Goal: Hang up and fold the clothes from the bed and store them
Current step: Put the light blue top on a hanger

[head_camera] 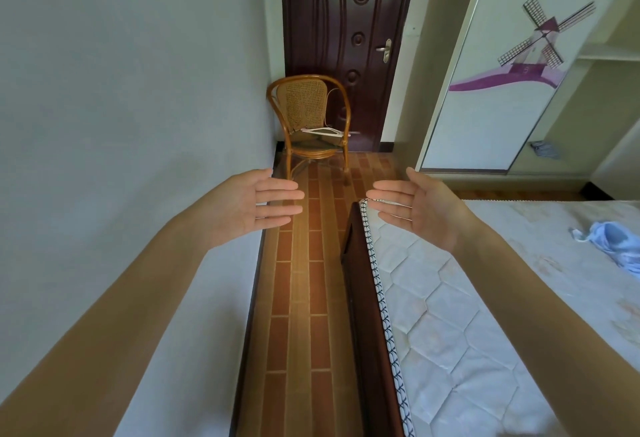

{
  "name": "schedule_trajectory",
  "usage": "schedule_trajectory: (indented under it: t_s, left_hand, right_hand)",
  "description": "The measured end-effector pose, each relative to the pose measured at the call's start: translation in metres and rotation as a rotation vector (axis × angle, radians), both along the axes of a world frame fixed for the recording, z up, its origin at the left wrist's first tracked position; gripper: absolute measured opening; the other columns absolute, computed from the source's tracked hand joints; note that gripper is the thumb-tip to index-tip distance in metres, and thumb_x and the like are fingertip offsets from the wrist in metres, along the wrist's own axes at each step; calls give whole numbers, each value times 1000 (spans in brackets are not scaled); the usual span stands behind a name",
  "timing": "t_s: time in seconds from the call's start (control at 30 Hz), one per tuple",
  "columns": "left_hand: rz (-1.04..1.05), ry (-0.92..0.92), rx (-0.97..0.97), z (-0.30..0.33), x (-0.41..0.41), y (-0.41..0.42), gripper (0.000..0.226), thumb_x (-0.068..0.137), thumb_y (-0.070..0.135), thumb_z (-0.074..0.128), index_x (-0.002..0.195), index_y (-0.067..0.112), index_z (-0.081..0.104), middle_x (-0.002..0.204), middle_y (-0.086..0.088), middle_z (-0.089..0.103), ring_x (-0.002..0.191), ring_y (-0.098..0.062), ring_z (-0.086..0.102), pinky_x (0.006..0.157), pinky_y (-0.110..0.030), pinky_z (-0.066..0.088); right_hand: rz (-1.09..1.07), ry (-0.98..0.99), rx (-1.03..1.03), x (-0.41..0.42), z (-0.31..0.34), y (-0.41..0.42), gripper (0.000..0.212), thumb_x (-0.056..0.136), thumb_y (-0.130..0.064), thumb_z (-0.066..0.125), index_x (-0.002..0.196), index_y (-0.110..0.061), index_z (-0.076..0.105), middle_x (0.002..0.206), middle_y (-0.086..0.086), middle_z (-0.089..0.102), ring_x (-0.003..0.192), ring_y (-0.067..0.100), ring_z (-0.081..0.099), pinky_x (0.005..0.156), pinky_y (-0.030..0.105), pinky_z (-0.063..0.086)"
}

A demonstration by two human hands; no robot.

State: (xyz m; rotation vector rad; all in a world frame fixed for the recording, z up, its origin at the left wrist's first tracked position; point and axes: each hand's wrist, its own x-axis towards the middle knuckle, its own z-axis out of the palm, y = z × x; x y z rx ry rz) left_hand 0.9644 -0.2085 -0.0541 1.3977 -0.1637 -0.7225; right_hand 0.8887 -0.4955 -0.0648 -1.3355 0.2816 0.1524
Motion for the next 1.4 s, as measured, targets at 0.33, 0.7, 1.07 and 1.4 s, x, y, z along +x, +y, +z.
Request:
schedule_trajectory:
  t_s: [0.33, 0.7, 1.07, 1.4]
  left_hand:
    - [-23, -51, 11, 2, 78, -21, 41, 104, 34, 34, 124, 9, 61, 121, -8, 69, 113, -22, 66, 98, -37, 51]
    - [17, 4, 44, -11, 203, -77, 46, 104, 37, 32, 125, 8, 60, 122, -10, 68, 115, -26, 64, 103, -41, 45]
    - [82, 53, 51, -9, 286, -132, 46, 103, 30, 29, 126, 4, 59, 123, -14, 67, 114, -28, 65, 100, -42, 50]
    - [58, 41, 46, -12, 354, -155, 47, 104, 30, 27, 126, 5, 59, 122, -13, 68, 114, -27, 65, 100, -42, 50]
  right_hand:
    - [-4, 26, 7, 71, -4, -25, 52, 107, -41, 26, 121, -9, 64, 119, 8, 71, 111, 21, 68, 97, 34, 52]
    - [62, 43, 11, 209, -14, -93, 55, 107, -42, 23, 123, -9, 63, 120, 7, 70, 113, 20, 67, 100, 35, 50]
    - [90, 61, 59, 306, -17, -161, 55, 107, -43, 23, 122, -8, 64, 121, 9, 70, 114, 22, 66, 103, 37, 49]
    - [57, 59, 67, 370, -24, -182, 55, 107, -42, 24, 122, -8, 64, 120, 9, 70, 113, 21, 67, 102, 36, 49]
